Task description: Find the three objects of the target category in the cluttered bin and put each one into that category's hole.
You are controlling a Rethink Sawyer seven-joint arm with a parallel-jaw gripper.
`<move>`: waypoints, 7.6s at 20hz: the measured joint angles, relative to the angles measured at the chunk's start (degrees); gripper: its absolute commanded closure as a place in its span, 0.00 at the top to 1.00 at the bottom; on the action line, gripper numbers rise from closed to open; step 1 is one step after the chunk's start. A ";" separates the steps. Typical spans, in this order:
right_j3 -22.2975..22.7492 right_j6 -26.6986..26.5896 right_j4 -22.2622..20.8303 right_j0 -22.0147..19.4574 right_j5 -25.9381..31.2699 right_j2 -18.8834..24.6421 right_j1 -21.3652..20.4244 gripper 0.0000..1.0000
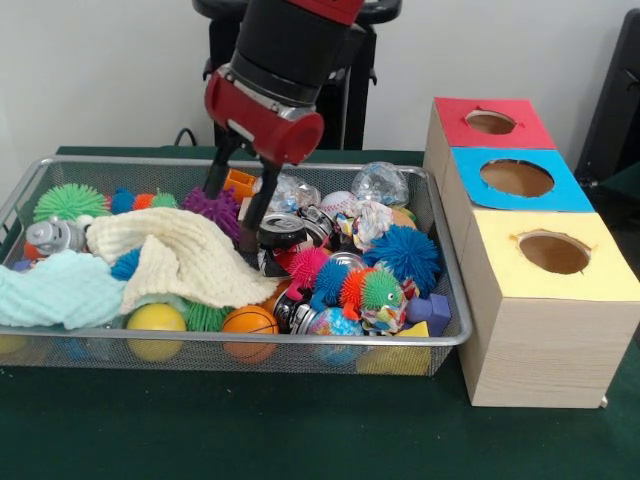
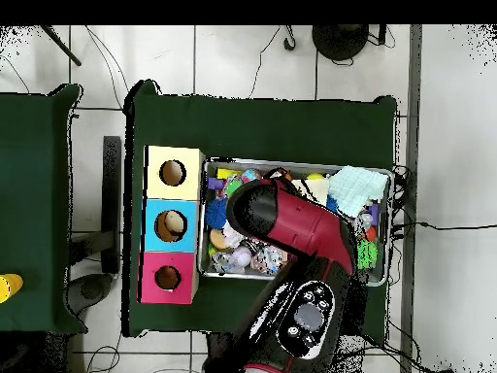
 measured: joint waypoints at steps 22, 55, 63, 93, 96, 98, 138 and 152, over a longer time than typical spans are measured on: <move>0.85 0.00 -9.19 -8.49 -12.84 8.23 4.61 1.00; 0.75 0.00 -16.77 -11.80 -18.40 10.07 10.12 0.00; 1.29 0.00 -17.02 -12.10 -14.97 11.34 6.90 0.00; 2.86 0.00 -14.89 -3.88 18.53 11.33 -12.41 0.00; 2.86 0.00 -14.04 -2.52 22.59 11.30 -14.16 0.00; 2.87 0.00 -13.71 -1.72 24.52 11.29 -15.02 0.00; 2.91 0.00 -13.28 -4.11 6.29 11.18 -14.32 1.00; 2.90 0.00 -15.58 -10.09 -1.33 11.71 -10.13 1.00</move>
